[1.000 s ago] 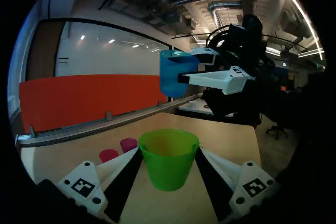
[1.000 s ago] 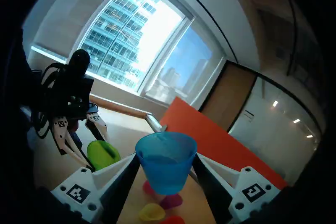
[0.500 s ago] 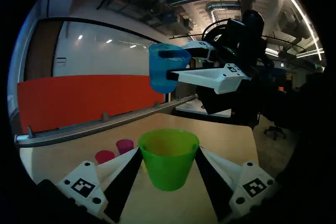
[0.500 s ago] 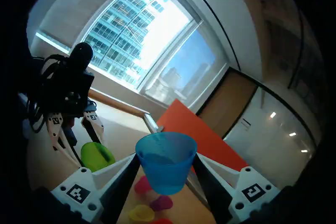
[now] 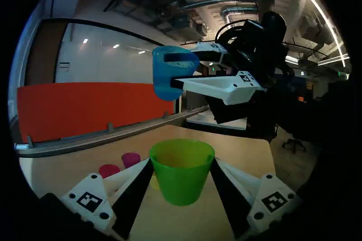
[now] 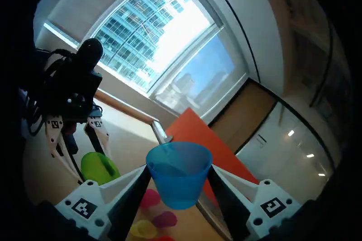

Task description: Pour water

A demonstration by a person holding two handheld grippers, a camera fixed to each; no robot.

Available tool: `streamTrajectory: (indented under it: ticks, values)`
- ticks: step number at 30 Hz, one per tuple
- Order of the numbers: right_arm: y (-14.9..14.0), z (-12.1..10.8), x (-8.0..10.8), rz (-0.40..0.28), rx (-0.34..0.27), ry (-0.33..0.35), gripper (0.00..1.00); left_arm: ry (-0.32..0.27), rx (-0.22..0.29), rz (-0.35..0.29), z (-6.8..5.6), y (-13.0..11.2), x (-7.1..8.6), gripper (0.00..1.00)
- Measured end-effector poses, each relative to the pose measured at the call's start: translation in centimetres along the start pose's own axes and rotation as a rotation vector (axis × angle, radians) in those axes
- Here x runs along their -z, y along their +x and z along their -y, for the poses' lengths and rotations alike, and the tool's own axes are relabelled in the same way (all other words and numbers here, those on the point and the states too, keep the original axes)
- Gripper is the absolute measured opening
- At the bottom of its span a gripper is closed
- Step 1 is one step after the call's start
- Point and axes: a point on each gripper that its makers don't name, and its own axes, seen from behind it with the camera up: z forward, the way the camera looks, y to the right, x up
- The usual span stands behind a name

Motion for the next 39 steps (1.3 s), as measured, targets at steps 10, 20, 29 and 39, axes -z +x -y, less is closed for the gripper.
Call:
streamTrajectory:
  ticks: [10, 20, 29, 39]
  values:
    - [0.39, -0.43, -0.39, 0.003, 0.055, -0.01, 0.89, -0.007, -0.012, -0.005, -0.38, 0.21, -0.19, 0.86]
    - [0.61, -0.57, -0.41, 0.014, 0.117, -0.017, 0.89, -0.009, -0.013, -0.005, -0.46, 0.24, -0.26, 0.85]
    - [0.67, -0.35, -0.6, 0.021, 0.168, -0.017, 0.89, -0.01, -0.015, -0.003, -0.45, 0.24, -0.41, 0.86]
    - [0.49, -0.12, -0.88, 0.029, 0.213, -0.02, 0.89, -0.015, -0.013, -0.004, -0.46, 0.26, -0.72, 0.86]
